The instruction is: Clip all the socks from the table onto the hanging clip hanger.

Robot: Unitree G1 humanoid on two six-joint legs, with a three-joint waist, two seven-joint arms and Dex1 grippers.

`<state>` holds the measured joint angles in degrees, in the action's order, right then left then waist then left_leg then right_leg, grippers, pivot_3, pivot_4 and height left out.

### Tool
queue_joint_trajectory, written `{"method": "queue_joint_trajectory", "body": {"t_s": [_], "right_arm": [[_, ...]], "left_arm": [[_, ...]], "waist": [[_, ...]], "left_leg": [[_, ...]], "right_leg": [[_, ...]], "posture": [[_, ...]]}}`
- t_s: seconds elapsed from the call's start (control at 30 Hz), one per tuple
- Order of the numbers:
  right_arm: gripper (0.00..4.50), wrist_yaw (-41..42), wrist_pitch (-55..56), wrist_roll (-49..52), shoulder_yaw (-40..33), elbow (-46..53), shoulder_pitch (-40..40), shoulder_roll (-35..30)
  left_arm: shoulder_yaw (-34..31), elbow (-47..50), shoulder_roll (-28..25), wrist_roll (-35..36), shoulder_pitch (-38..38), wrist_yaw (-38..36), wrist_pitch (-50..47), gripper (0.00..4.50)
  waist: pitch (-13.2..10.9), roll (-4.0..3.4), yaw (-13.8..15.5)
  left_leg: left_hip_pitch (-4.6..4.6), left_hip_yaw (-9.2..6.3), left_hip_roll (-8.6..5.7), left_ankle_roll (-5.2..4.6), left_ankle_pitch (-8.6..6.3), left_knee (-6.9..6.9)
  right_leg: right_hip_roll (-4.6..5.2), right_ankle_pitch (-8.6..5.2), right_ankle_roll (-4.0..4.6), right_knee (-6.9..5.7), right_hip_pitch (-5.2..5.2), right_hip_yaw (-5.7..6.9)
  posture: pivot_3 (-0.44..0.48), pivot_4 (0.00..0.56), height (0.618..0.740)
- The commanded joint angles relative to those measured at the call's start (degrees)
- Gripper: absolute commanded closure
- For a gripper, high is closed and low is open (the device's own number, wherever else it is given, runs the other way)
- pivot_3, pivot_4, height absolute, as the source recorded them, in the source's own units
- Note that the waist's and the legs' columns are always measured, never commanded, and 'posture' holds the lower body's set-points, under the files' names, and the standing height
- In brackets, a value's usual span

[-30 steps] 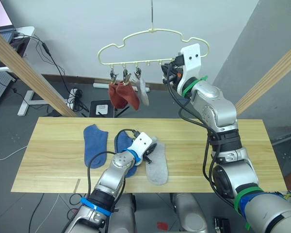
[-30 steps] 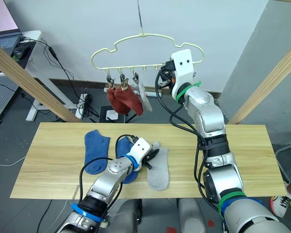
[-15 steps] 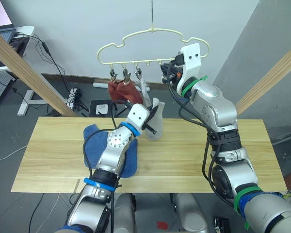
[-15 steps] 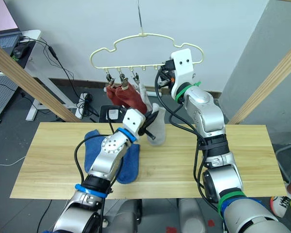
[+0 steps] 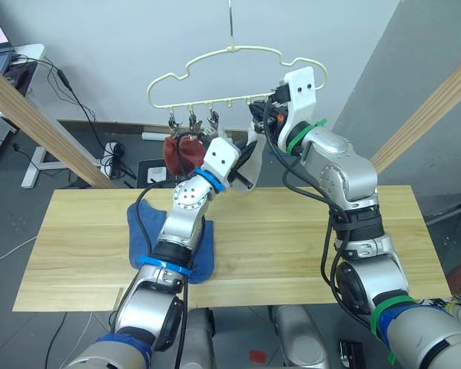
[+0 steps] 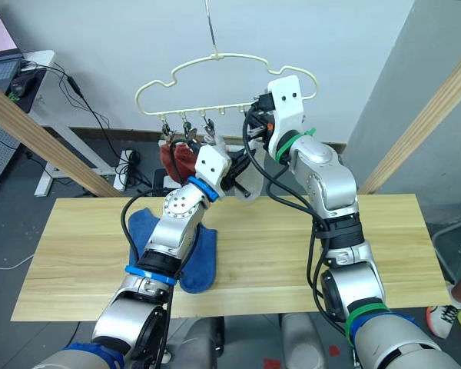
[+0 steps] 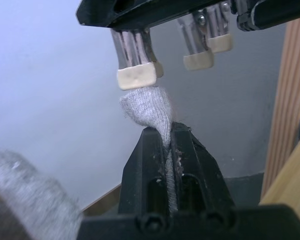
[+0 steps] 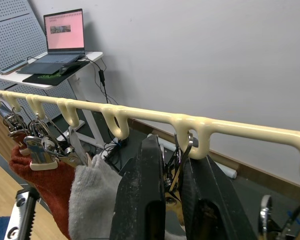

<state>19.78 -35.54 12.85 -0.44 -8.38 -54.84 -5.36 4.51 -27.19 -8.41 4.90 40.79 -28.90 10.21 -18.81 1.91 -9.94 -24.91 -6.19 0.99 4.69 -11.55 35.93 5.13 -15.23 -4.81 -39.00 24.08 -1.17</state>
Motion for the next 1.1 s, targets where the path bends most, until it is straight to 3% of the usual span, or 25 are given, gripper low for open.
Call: {"method": "queue_joint_trajectory", "body": {"t_s": [0.03,0.37,0.9,0.93,0.97,1.1], "right_arm": [[4.43,0.4,0.3,1.3,0.0,4.0,-0.4,0.2],[4.43,0.5,-0.7,1.1,0.2,4.0,-0.1,0.0],[4.43,0.4,-1.2,0.4,1.1,3.5,0.6,-0.5],[3.68,0.3,-1.0,0.4,1.1,3.6,0.7,-0.5],[3.49,0.1,-0.9,0.3,1.1,3.7,0.7,-0.6],[1.96,-0.6,-0.2,-0.8,1.6,4.0,0.9,-1.2]], "left_arm": [[-1.0,0.8,0.9,2.5,1.0,-1.6,-1.0,4.5],[-2.9,3.4,2.0,7.0,2.1,-3.6,-5.6,4.5],[-3.6,6.0,2.0,8.1,2.5,-4.4,-7.5,4.5],[-3.7,6.0,1.9,8.1,2.5,-4.3,-7.5,4.5],[-3.7,5.9,1.9,8.1,2.5,-4.3,-7.5,4.5],[-3.8,5.7,1.9,8.0,2.5,-3.8,-7.5,4.5]], "waist": [[0.0,0.0,0.0],[0.0,0.0,0.0],[0.0,0.0,0.0],[0.0,0.0,0.0],[0.0,0.0,0.0],[0.0,0.0,0.0]], "left_leg": [[0.0,0.0,0.0,0.0,0.0,0.0],[0.0,0.0,0.0,0.0,0.0,0.01],[0.0,0.0,0.0,0.0,0.0,0.01],[0.0,0.0,0.0,0.0,0.0,0.01],[0.0,0.0,0.0,0.0,0.0,0.01],[0.0,0.0,0.0,0.0,0.0,0.01]], "right_leg": [[0.0,0.0,0.0,0.0,0.0,0.0],[0.0,0.0,0.0,-0.01,0.0,0.0],[0.0,0.0,0.0,0.0,0.0,0.0],[0.0,0.0,0.0,0.0,0.0,0.0],[0.0,0.0,0.0,0.0,0.0,0.0],[0.0,0.0,0.0,0.0,0.0,0.0]], "posture": [[-0.28,0.322,0.74],[-0.278,0.323,0.74],[-0.275,0.325,0.74],[-0.275,0.325,0.74],[-0.275,0.325,0.74],[-0.279,0.326,0.74]]}}
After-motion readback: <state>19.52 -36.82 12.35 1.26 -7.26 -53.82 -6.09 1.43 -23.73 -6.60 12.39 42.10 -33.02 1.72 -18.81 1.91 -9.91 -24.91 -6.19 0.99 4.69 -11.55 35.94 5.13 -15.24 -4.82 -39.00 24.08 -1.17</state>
